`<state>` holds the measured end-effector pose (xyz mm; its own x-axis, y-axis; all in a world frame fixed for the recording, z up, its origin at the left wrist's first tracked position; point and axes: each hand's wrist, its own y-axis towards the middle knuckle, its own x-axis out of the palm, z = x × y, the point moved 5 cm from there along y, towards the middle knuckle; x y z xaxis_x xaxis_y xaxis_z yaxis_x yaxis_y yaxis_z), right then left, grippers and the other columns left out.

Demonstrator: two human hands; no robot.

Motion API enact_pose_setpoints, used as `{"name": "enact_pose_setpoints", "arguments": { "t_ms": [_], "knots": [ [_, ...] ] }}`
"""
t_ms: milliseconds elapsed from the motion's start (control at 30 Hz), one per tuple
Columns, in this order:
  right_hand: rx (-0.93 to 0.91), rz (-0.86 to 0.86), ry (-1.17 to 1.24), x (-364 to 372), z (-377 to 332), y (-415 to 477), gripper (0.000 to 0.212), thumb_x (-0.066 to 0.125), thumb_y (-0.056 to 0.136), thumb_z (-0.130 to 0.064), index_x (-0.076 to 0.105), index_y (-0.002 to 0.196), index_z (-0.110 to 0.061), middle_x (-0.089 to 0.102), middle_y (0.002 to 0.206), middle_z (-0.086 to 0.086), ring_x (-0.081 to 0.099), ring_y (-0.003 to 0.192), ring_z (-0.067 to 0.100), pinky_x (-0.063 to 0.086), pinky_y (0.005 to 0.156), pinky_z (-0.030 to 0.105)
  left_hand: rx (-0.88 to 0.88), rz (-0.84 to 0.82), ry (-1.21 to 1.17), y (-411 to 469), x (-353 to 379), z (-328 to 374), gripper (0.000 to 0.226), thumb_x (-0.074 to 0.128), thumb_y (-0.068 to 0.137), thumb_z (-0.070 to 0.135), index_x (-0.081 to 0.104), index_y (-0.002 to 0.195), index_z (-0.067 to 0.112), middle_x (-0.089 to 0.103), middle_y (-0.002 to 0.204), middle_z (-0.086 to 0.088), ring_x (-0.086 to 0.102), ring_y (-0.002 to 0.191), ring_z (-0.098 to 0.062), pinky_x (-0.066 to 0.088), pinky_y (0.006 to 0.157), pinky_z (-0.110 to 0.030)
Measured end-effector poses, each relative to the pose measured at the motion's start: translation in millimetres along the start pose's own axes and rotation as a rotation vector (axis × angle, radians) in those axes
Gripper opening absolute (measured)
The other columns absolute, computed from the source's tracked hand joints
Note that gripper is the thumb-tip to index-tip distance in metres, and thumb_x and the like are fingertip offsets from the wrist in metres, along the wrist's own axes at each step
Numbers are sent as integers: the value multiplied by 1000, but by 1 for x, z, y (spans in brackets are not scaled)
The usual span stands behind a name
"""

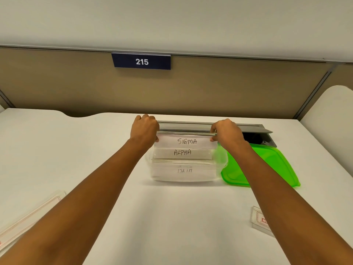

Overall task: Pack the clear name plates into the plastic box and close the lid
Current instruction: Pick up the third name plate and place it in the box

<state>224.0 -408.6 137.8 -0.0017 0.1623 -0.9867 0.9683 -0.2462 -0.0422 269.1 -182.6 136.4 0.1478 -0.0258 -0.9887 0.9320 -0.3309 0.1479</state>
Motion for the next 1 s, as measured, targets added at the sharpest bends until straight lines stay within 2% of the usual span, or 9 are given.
{"name": "enact_pose_setpoints", "arguments": {
  "t_ms": [200,367,733,867,1000],
  "knots": [
    [-35,-29,-143,17,-3,6,38,71,83,-25,67,118,-9,64,118,17,62,109,32,51,90,34,7,-67,97,2,22,8,48,70,82,34,63,123,11,57,131,-8,50,121,-25,37,105,-34],
    [-68,-23,-228,25,-7,7,41,69,84,-30,66,119,-10,63,120,16,59,112,29,49,93,33,-5,-83,173,4,31,8,42,68,85,30,63,124,14,55,131,-8,48,121,-24,38,104,-32],
    [-182,11,-489,43,-19,5,27,58,91,-17,64,116,-10,64,118,11,53,116,27,43,96,33,10,-118,320,0,45,15,37,59,91,24,58,125,10,52,131,-9,45,122,-25,38,102,-32],
    [-205,41,-494,42,-21,2,26,57,91,-14,63,115,-10,65,117,11,52,116,27,41,97,33,28,-81,264,-2,42,21,35,56,92,19,59,126,10,56,128,-10,50,119,-24,39,103,-32],
    [-217,88,-372,40,-26,-1,26,53,91,-4,64,115,-8,65,116,13,58,112,30,45,94,35,20,-59,54,-7,43,30,31,55,94,15,62,124,9,64,124,-10,63,109,-26,47,99,-32]
  ]
}}
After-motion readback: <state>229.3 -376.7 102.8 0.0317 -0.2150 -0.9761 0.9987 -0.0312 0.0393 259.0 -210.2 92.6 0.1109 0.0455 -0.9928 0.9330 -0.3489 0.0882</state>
